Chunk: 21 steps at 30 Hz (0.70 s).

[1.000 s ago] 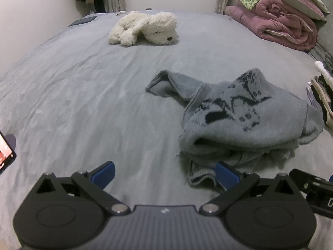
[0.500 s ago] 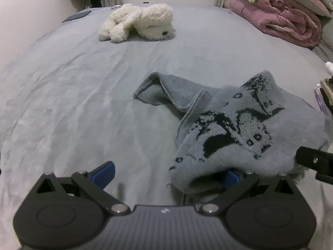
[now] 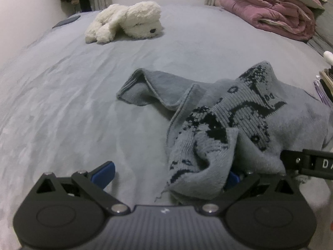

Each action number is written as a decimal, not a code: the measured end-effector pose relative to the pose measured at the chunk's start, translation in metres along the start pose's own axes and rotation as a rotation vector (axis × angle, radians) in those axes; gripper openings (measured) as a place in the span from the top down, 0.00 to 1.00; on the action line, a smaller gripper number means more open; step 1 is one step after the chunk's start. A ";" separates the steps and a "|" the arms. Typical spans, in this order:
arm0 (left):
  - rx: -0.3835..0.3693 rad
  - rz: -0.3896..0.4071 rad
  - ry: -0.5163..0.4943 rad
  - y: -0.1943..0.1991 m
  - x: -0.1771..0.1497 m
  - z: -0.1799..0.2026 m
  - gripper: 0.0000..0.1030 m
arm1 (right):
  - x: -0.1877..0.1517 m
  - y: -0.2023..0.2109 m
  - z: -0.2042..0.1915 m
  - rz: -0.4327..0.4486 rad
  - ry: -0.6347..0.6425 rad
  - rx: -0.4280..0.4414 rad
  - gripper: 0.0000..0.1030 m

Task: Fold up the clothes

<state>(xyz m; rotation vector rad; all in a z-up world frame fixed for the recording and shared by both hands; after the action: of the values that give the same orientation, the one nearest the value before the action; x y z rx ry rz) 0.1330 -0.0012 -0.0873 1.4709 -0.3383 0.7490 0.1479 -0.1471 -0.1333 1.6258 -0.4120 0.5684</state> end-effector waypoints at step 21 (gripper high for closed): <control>-0.126 0.022 0.062 0.014 0.005 -0.008 0.01 | 0.015 0.039 0.005 0.115 0.034 0.008 0.04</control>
<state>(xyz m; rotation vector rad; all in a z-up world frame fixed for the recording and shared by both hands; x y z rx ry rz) 0.1263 0.0070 -0.0740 1.3243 -0.3483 0.7758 0.1385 -0.1562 -0.0934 1.6054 -0.4807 0.6839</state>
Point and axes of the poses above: each gripper's, at about its wrist camera, not at the fingertips, and y roughly against the way its jaws point, z to its right, x to its top, the point moved 7 cm from there along -y, roughly the way its jaws point, and after that the axes turned 13 degrees about y, right-handed, at the moved point
